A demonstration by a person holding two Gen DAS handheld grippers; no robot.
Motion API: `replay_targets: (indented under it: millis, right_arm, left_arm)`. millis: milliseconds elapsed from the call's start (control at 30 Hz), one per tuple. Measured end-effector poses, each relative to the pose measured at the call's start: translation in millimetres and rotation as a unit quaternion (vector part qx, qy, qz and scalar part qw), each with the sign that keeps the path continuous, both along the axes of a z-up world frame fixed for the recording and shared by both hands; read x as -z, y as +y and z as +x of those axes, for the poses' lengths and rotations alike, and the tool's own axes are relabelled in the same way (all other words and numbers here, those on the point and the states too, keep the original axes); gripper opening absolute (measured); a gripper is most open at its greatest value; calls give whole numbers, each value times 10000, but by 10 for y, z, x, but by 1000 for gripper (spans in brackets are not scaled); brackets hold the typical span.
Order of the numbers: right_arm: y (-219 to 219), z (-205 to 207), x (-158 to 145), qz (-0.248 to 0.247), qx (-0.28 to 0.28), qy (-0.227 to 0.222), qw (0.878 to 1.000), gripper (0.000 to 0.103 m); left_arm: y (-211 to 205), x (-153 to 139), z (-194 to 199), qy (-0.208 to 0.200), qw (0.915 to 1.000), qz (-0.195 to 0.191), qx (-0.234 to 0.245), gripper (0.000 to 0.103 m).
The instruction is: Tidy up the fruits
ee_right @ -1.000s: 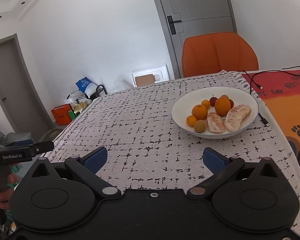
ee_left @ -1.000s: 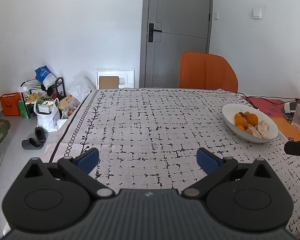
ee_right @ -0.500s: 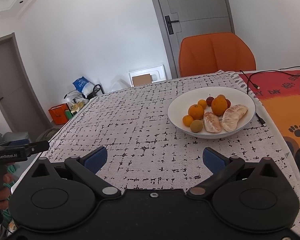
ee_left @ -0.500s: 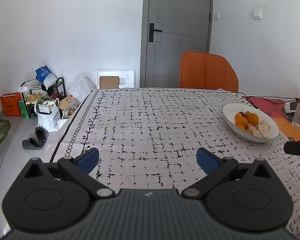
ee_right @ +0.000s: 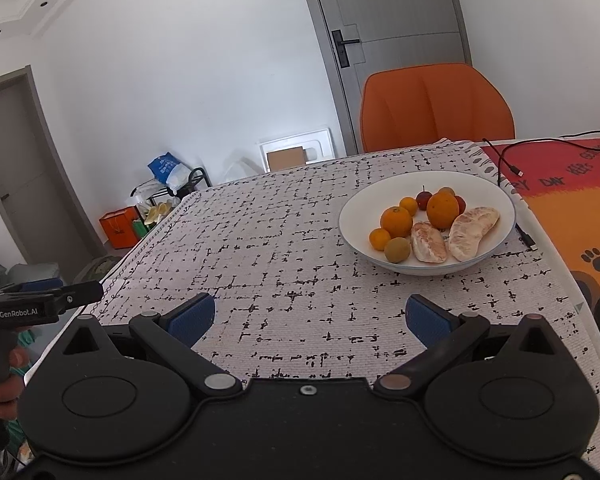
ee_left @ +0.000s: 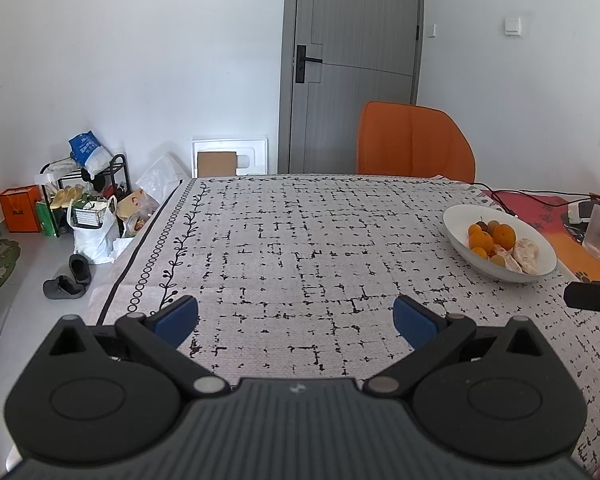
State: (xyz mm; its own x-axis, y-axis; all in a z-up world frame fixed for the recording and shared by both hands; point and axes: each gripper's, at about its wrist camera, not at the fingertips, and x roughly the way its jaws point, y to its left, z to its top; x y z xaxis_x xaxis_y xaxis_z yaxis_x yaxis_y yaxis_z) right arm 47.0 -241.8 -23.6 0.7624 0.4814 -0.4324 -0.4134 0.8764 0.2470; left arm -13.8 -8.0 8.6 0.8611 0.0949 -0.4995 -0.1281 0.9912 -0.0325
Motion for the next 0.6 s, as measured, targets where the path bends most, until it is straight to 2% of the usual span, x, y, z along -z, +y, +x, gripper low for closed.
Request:
replay_targets:
  millis: [600]
  right_arm:
    - [16, 18, 19, -35, 59, 34, 10000, 103]
  left_arm:
    - [-14, 18, -4, 5, 10000, 8, 23, 103]
